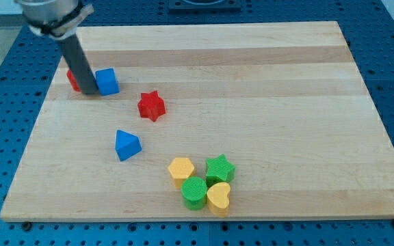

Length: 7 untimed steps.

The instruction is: Slide the red circle towards the top left of the board

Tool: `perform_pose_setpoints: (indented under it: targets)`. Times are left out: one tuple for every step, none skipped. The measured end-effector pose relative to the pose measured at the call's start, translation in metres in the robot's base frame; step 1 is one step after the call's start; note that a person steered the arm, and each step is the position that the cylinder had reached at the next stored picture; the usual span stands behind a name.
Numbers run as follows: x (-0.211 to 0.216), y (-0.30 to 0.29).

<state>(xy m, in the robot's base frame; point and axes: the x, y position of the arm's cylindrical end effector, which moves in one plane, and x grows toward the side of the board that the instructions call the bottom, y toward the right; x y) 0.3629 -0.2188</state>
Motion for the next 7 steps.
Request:
perform_pose_setpoints:
  targets:
    - [-0.034,0.0]
    - [-0.03,0.0]
    - [0.011,0.0]
    - [0.05,0.0]
    - [0.056,-0.036]
    - [0.054,-0.051]
    - [0.027,-0.044]
